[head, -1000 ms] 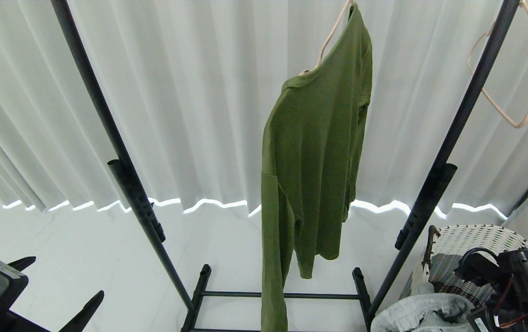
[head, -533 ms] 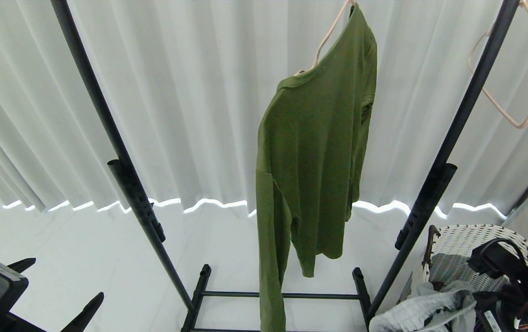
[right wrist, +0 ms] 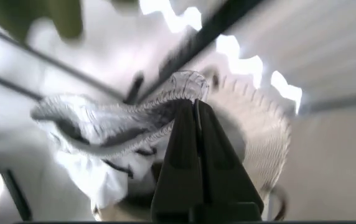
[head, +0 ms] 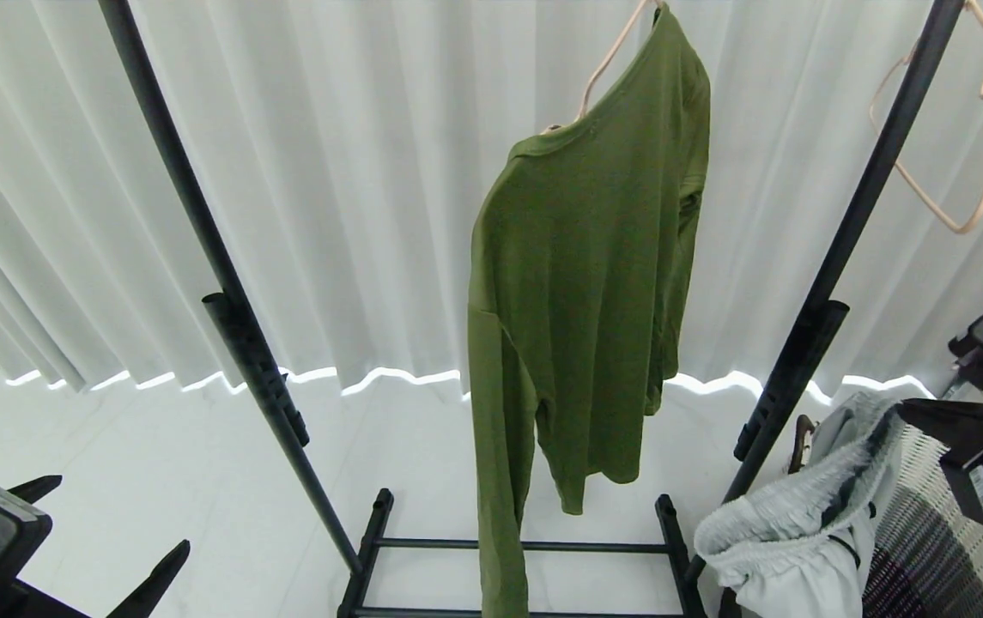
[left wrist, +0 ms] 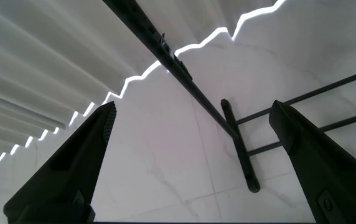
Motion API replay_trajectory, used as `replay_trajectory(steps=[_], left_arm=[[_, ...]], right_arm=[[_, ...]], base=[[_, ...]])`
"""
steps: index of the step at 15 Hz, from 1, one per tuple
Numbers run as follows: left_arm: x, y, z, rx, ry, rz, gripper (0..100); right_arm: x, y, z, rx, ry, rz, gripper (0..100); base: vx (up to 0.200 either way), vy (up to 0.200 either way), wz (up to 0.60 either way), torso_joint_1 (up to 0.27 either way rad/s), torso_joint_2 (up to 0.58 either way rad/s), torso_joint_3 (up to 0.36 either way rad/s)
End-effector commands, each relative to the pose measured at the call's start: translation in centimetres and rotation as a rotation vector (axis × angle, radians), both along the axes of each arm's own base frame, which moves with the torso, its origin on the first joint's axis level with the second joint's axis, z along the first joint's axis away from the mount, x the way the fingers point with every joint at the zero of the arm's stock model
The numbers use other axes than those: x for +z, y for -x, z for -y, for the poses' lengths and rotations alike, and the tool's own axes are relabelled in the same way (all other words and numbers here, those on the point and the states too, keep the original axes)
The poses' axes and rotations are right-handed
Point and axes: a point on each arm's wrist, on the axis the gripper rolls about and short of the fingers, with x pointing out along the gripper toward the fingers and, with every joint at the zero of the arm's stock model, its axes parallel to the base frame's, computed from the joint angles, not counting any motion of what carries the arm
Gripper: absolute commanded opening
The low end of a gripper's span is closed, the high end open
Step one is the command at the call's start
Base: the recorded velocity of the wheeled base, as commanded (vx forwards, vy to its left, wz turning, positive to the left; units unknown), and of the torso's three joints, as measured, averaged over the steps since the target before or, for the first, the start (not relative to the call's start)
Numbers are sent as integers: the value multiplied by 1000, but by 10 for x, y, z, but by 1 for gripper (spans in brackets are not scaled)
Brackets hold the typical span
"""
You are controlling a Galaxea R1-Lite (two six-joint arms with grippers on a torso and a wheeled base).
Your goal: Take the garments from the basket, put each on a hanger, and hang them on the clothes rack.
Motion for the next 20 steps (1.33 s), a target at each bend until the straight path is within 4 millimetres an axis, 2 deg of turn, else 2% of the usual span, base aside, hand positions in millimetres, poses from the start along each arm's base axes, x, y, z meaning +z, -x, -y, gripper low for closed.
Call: replay_trajectory(steps=[1,6,7,9,11,14,18,20], left_arm=[[1,4,-1,-1,-1,21,100],[18,-1,0,-8,7,73,100],[22,-3,1,-26,14,86,100],[26,-3,5,-104,30,96,100],[28,-3,12,-257,52,96,100],[31,-9,27,-435,73,64,100],[55,-38,54,-531,95,42,100],[72,-51,76,-571,293,-20,100]], right_arm=[[25,17,-2,69,-29,91,0],[33,28,-4,122,-44,129,0],[40,29,-8,155,-58,149,0],[50,30,-12,185,-76,175,0],[65,33,-20,244,-104,209,0],[77,33,-38,341,-126,219,0],[93,25,-68,432,-153,228,0],[101,27,-86,501,-186,227,0]], base=[[-200,0,0,22,2,2],[-200,0,0,2,2,2],[0,0,0,0,0,0],[0,0,0,0,0,0],[0,0,0,0,0,0],[0,0,0,0,0,0],[0,0,0,0,0,0],[0,0,0,0,0,0]])
